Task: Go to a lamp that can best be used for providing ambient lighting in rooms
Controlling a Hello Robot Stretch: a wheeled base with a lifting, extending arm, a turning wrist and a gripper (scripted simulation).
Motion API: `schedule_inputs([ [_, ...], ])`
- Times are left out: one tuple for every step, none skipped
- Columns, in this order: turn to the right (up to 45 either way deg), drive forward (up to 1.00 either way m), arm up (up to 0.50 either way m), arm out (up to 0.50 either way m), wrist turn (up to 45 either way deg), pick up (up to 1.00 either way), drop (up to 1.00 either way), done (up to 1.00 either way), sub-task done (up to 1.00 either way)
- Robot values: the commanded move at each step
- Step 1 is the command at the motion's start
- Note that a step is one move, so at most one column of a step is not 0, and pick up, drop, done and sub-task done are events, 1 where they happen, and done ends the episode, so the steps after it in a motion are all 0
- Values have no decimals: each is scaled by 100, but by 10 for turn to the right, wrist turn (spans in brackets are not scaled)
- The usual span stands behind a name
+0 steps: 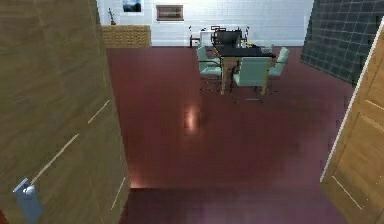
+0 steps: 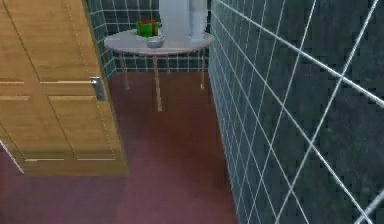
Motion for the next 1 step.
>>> schedule_inputs([
  [-450, 0, 0, 0, 0, 0, 0, 0, 0],
])
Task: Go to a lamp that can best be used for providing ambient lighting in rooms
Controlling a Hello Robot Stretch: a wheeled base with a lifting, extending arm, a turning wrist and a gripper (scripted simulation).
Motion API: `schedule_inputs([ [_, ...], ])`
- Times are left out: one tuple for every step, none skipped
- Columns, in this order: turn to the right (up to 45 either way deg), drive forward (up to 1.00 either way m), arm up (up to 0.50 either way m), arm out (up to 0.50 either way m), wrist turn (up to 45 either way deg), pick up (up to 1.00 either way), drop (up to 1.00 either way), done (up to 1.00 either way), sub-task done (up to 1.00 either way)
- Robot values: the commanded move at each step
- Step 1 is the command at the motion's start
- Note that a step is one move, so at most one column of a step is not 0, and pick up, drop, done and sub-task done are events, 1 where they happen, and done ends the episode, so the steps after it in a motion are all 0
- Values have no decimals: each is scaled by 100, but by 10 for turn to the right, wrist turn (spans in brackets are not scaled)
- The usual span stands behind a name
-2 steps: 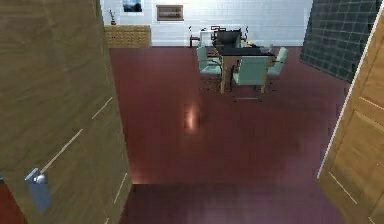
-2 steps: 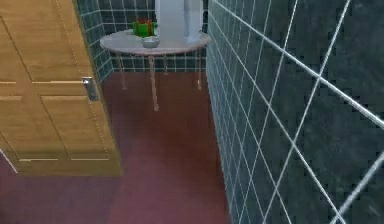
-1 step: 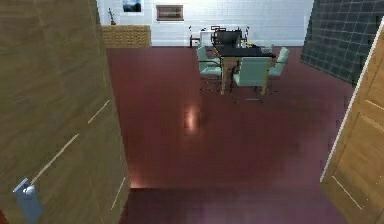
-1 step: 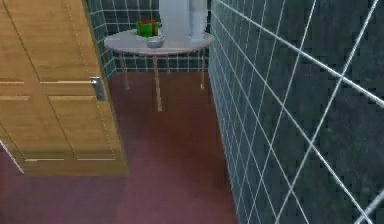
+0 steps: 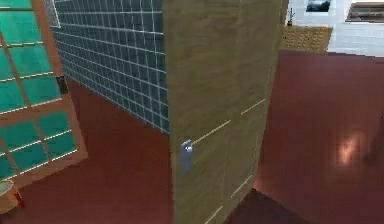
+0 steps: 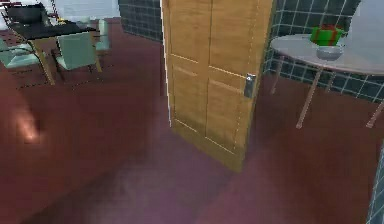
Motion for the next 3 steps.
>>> schedule_inputs([
  [-360, 0, 0, 0, 0, 0, 0, 0, 0],
  [0, 75, 0, 0, 0, 0, 0, 0, 0],
  [270, 0, 0, 0, 0, 0, 0, 0, 0],
])
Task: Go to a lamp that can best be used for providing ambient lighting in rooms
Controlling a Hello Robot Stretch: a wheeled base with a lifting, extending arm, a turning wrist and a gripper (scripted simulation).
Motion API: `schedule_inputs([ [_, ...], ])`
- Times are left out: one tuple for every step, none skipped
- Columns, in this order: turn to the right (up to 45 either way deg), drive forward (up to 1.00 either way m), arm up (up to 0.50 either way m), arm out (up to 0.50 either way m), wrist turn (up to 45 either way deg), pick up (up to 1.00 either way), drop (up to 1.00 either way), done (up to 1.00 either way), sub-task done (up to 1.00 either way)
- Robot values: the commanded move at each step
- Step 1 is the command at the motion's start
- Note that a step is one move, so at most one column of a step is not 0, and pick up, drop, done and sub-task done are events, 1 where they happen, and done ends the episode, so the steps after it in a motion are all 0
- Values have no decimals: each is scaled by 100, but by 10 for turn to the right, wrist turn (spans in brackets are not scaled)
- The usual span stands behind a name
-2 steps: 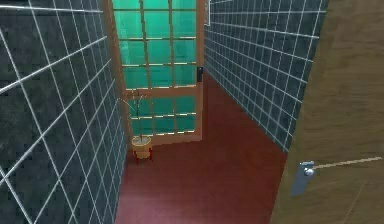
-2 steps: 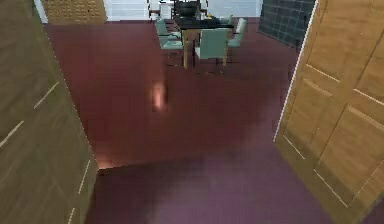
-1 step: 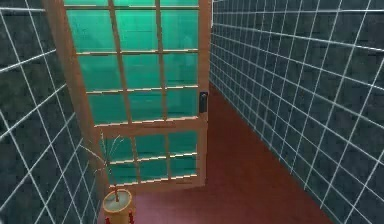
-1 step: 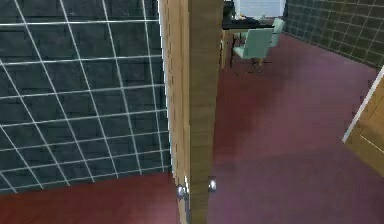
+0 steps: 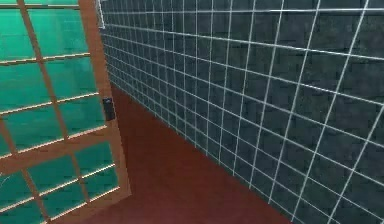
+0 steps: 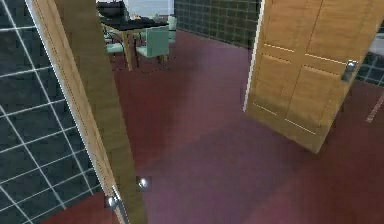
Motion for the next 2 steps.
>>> schedule_inputs([
  [0, 100, 0, 0, 0, 0, 0, 0, 0],
  [30, 0, 0, 0, 0, 0, 0, 0, 0],
])
